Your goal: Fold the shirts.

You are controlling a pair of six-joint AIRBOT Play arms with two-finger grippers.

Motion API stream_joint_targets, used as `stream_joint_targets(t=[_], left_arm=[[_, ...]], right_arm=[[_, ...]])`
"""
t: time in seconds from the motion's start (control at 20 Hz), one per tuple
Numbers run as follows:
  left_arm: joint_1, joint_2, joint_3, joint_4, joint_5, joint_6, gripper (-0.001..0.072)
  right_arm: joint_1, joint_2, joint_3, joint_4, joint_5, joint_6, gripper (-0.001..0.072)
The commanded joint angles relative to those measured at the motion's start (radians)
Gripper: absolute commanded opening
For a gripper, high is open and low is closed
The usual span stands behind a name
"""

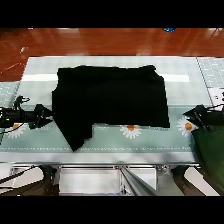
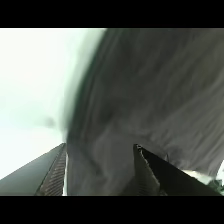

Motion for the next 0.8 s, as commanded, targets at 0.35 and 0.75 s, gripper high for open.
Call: stream_joint_targets(t=[0.35, 0.75], left_arm=[[-0.117, -0.161, 0.029, -0.023, 0.041, -0.011, 0.0414], [-0.198, -0.169, 0.131, -0.023, 0.011, 0.032, 0.0021]], right_arm=[[-0.004, 0.014, -0.042, 0.015, 0.013, -0.022, 0.0409], [-0.003, -0.029, -0.113, 0.052, 0.061, -0.014, 0.0409]])
